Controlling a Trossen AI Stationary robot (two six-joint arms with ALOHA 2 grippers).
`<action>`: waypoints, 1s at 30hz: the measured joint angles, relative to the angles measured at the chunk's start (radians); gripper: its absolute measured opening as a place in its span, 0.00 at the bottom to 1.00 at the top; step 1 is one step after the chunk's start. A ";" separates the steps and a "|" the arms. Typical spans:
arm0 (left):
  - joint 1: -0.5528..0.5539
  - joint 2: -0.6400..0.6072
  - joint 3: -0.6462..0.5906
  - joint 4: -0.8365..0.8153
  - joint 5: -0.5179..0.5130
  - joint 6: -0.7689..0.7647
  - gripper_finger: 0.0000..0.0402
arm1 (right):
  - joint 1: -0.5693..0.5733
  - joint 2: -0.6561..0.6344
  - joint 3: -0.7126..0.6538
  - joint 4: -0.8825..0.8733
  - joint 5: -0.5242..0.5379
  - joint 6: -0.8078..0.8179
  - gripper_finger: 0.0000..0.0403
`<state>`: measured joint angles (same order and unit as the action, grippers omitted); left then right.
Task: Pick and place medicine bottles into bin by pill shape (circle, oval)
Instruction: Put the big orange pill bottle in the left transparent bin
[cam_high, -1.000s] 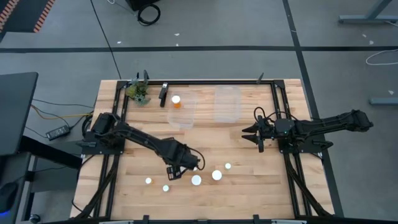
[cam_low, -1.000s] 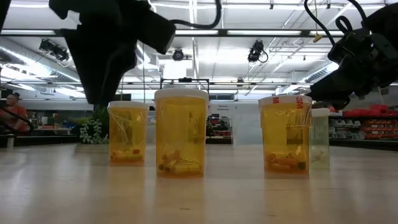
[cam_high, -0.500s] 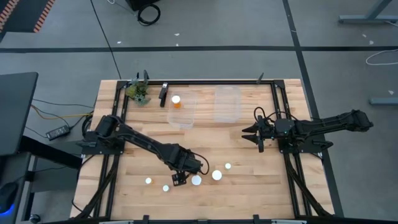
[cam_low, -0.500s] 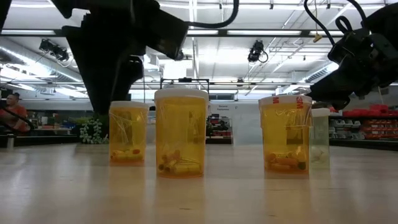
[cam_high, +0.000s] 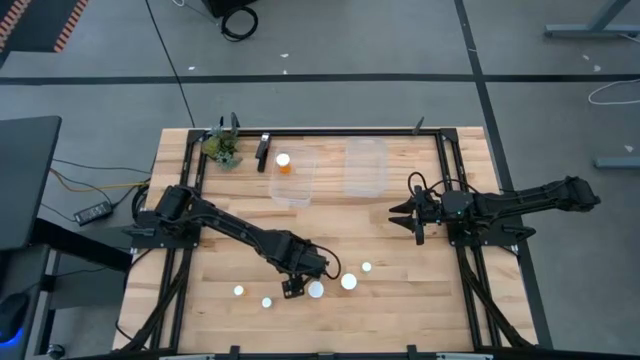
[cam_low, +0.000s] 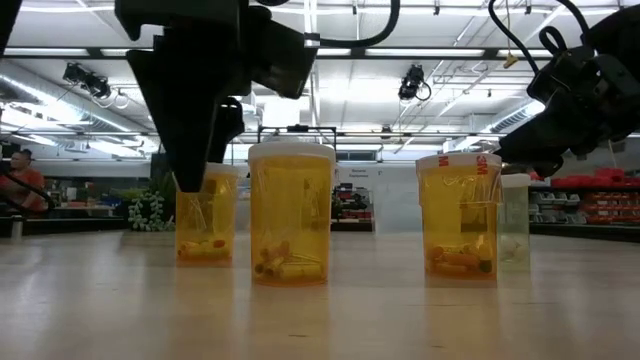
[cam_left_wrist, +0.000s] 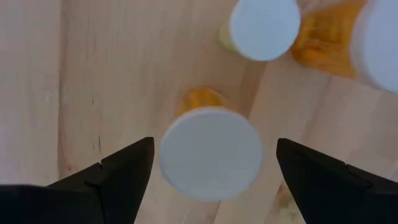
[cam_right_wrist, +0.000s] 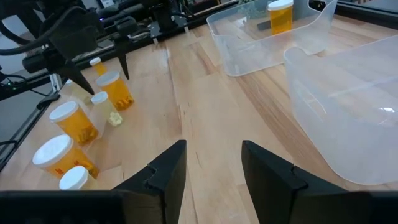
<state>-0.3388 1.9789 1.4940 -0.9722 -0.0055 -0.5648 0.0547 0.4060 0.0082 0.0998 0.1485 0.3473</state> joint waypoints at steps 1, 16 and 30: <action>0.001 0.000 0.000 0.006 0.000 0.000 0.85 | 0.000 0.000 0.000 0.001 0.000 0.000 0.40; 0.035 0.000 0.000 0.019 0.000 0.009 0.63 | 0.000 0.000 0.000 0.000 0.000 0.000 0.40; 0.093 -0.002 0.030 -0.106 0.036 0.080 0.56 | 0.000 0.000 0.000 -0.001 0.000 0.000 0.40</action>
<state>-0.2454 1.9766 1.5240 -1.0781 0.0303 -0.4849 0.0547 0.4057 0.0082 0.0990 0.1486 0.3473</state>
